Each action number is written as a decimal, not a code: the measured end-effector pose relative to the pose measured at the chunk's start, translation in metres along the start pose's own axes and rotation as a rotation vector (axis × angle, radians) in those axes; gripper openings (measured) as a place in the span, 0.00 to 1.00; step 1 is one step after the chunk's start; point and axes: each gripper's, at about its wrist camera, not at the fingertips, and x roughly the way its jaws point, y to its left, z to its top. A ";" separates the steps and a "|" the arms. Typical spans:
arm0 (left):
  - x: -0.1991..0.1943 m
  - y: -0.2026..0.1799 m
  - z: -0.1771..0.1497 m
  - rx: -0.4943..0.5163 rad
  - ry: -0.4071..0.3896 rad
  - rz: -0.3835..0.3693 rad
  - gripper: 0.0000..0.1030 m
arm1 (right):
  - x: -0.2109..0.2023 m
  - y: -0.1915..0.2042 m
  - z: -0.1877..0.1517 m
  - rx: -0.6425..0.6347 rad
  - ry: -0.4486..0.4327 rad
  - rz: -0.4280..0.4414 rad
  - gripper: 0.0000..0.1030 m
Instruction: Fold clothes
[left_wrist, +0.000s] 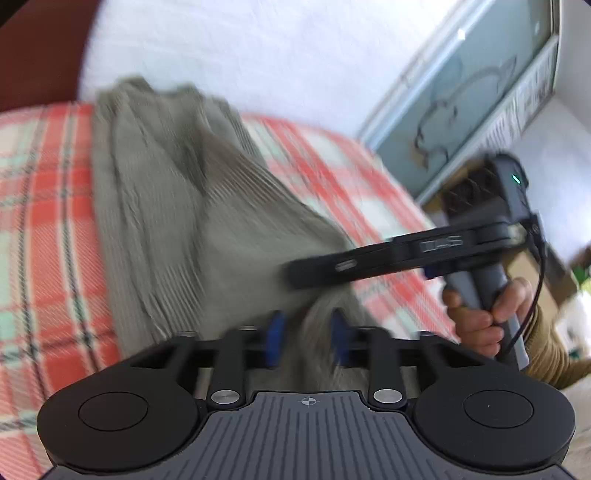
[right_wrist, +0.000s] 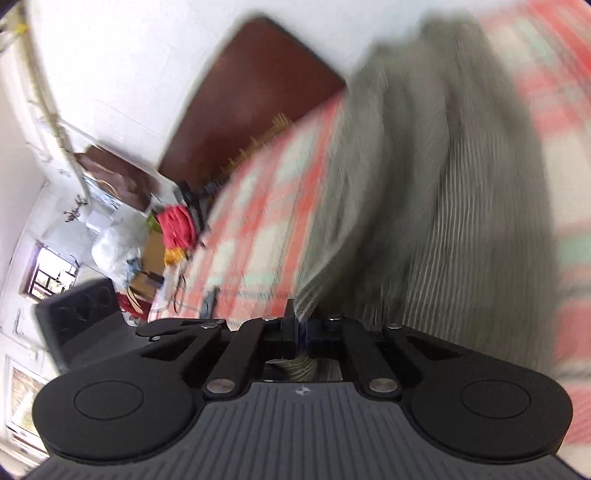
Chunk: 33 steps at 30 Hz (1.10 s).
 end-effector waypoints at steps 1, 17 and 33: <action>-0.005 0.004 0.004 -0.005 -0.022 0.009 0.54 | -0.013 0.006 0.008 -0.030 -0.028 -0.005 0.03; 0.097 -0.022 0.065 0.277 -0.147 0.430 0.54 | -0.097 0.043 0.078 -0.191 -0.240 -0.086 0.03; 0.156 -0.005 0.090 0.356 -0.094 0.427 0.64 | -0.111 0.041 0.111 -0.155 -0.297 -0.032 0.04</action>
